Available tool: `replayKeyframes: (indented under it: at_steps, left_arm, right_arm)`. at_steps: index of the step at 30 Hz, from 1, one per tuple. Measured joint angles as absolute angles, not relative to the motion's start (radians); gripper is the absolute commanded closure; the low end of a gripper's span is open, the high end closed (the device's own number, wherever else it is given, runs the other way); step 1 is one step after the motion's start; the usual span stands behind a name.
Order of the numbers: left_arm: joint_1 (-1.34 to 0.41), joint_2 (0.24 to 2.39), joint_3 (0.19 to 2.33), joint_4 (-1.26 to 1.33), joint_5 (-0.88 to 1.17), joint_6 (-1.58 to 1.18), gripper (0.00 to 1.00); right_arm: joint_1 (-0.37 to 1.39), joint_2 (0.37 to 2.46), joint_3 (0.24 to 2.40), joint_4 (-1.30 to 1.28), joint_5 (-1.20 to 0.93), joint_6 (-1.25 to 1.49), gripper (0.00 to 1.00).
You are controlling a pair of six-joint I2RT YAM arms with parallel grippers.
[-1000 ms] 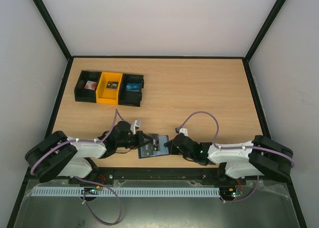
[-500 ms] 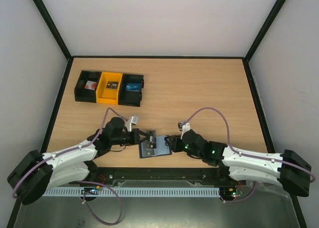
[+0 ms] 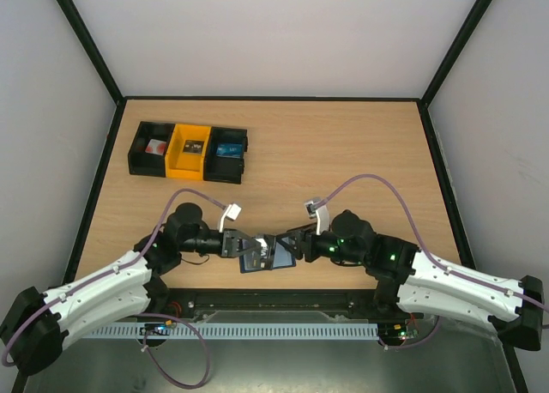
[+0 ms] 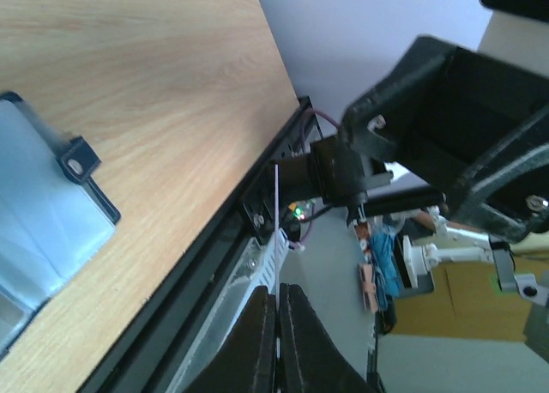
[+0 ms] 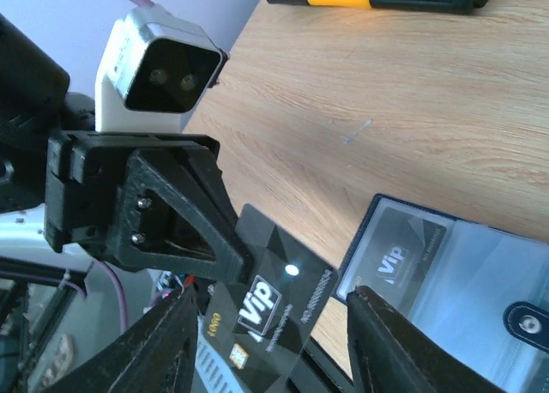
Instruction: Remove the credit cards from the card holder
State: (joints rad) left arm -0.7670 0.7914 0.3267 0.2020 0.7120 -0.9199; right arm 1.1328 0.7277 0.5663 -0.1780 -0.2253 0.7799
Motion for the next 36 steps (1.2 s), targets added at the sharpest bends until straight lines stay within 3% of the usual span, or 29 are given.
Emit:
replayKeyframes:
  at_steps: [6, 16, 19, 20, 24, 26, 28, 31, 36]
  left_arm:
    - [-0.799, 0.791, 0.327, 0.197, 0.751, -0.906, 0.97]
    - [-0.847, 0.780, 0.326, 0.255, 0.807, -0.904, 0.97]
    - [-0.850, 0.778, 0.326, 0.271, 0.823, -0.903, 0.97]
    - [-0.853, 0.773, 0.326, 0.270, 0.828, -0.901, 0.97]
    - [-0.854, 0.749, 0.324, 0.254, 0.825, -0.888, 0.73]
    - [-0.854, 0.733, 0.324, 0.244, 0.804, -0.884, 0.50]
    - [-0.854, 0.708, 0.326, 0.231, 0.772, -0.880, 0.38]
    - [-0.854, 0.646, 0.331, 0.202, 0.686, -0.890, 0.29]
    - [-0.854, 0.489, 0.331, 0.183, 0.508, -0.921, 0.24]
  right_arm:
    - [1.133, 0.748, 0.570, -0.218, -0.259, 0.748, 0.50]
    - [1.133, 0.805, 0.551, -0.137, -0.428, 0.738, 0.80]
    - [1.133, 0.803, 0.533, -0.099, -0.472, 0.743, 0.97]
    - [1.132, 0.802, 0.528, -0.089, -0.486, 0.746, 0.98]
    - [1.132, 0.781, 0.512, -0.041, -0.534, 0.766, 0.98]
    - [1.133, 0.764, 0.505, -0.019, -0.542, 0.773, 0.98]
    - [1.133, 0.749, 0.494, 0.004, -0.539, 0.786, 0.98]
    - [1.133, 0.728, 0.464, 0.055, -0.513, 0.818, 0.98]
    - [1.133, 0.720, 0.387, 0.209, -0.429, 0.908, 0.98]
